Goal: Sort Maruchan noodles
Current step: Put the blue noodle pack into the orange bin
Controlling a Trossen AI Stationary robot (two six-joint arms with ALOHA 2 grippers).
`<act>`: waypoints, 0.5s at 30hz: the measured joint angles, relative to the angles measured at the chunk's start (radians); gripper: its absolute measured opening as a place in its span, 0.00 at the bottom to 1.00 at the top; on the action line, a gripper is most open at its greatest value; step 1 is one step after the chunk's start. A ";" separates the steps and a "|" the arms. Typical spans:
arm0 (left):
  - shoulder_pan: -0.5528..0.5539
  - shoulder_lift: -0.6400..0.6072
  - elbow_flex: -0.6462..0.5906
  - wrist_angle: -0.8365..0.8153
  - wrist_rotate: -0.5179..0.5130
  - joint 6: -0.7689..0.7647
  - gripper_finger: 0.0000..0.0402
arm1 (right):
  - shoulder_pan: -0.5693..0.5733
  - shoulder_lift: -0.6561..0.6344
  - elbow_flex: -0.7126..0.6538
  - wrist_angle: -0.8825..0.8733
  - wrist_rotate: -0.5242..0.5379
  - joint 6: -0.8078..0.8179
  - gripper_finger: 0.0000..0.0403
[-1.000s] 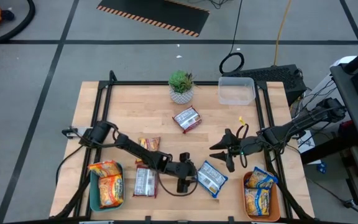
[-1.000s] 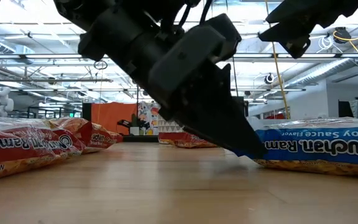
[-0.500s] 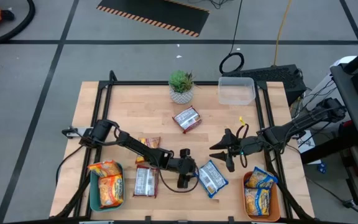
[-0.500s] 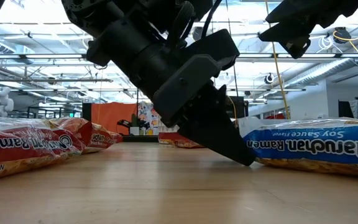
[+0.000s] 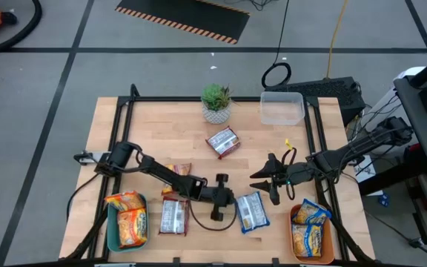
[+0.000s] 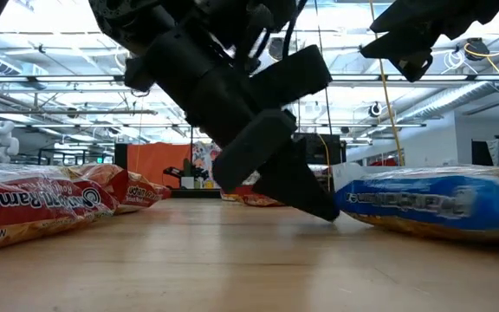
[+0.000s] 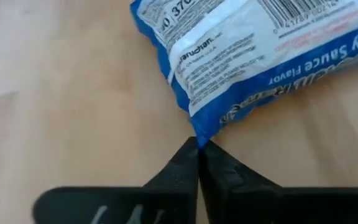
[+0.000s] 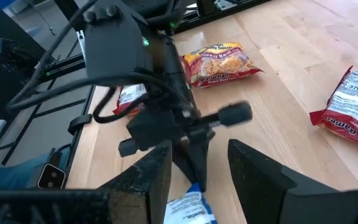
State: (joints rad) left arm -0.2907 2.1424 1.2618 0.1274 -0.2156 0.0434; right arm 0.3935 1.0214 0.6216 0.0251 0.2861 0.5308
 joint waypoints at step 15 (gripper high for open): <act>-0.123 -0.225 0.001 -0.094 -0.425 0.242 0.01 | 0.000 0.000 0.000 -0.015 -0.025 0.006 0.38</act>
State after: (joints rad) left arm -0.4141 1.9169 1.2625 0.0336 -0.6411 0.2854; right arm 0.3936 1.0214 0.6212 0.0097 0.2611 0.5368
